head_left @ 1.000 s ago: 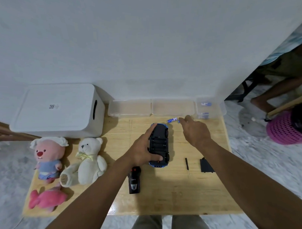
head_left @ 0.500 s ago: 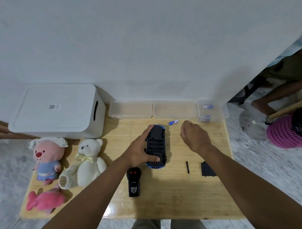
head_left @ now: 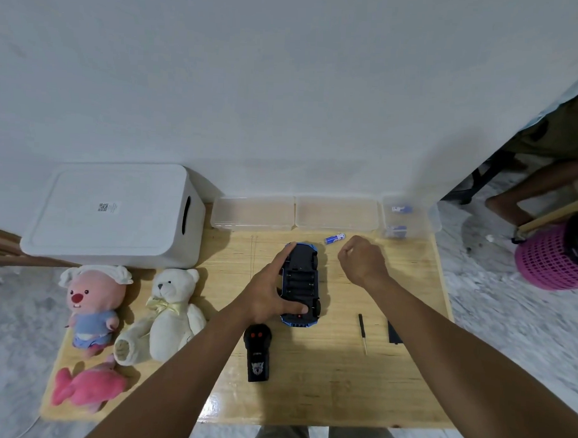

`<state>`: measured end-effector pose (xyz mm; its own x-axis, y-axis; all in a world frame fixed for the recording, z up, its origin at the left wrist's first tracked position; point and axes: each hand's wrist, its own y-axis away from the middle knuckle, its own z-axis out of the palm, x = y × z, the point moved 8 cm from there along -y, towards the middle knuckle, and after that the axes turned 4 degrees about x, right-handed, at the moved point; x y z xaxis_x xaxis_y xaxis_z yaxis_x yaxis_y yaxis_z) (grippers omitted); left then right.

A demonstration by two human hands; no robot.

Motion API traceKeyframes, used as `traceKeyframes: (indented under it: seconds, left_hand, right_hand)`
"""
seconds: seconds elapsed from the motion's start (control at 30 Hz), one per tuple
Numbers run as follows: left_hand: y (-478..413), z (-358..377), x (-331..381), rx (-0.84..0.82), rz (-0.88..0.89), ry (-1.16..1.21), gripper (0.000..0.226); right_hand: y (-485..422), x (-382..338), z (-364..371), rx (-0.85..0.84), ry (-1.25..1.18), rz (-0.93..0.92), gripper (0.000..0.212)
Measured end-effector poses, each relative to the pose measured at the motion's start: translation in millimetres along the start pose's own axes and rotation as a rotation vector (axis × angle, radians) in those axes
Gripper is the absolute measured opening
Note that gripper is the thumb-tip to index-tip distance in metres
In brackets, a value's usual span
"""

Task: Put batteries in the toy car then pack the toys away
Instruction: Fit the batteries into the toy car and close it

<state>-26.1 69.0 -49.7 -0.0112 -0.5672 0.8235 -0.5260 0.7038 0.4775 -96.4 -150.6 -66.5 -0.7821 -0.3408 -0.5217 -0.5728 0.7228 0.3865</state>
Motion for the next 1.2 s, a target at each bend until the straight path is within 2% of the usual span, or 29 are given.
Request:
traceKeyframes:
  seconds: [0.13,0.2,0.27,0.37,0.47,0.57,0.63,0.73,1.0,1.2]
  left_hand:
    - [0.9,-1.5,-3.4,0.005,-0.011,0.007,0.126]
    - [0.8,-1.9,-4.3,0.007,-0.011,0.01,0.126]
    - [0.3,-2.3,-4.9,0.009,-0.013,0.012,0.127]
    - [-1.1,-2.5,-3.8,0.013,-0.004,0.015,0.126]
    - [-2.3,-3.0,-2.5,0.024,-0.002,0.016,0.125]
    - [-2.8,-3.6,-3.8,0.03,0.007,0.0,0.118]
    - [-3.0,-4.1,-5.3,0.034,0.012,-0.006,0.116]
    - [-3.4,-4.7,-8.3,0.04,0.018,0.002,0.116]
    - [-2.3,-6.1,-2.7,0.037,0.017,-0.005,0.116]
    - [-4.6,2.5,12.8,0.022,0.062,0.023,0.114]
  right_hand:
    - [-0.2,8.3,2.1,-0.026,-0.256,0.158,0.013]
    - [0.3,5.3,-6.7,0.072,-0.098,0.068,0.013]
    - [5.0,-7.4,-12.9,0.161,0.101,-0.112,0.01]
    - [7.7,-28.6,-2.7,0.131,0.44,-0.429,0.032]
    - [3.3,-33.5,6.3,0.078,0.641,-0.506,0.044]
    - [1.0,-32.0,9.4,0.115,0.697,-0.504,0.029]
    - [0.8,-31.5,7.5,0.125,0.67,-0.489,0.016]
    - [4.8,-32.2,3.3,0.129,0.558,-0.515,0.019]
    - [45.0,-29.8,-27.2,0.016,-0.045,-0.479,0.011]
    - [67.1,-54.6,-23.7,-0.099,-0.076,-0.465,0.016]
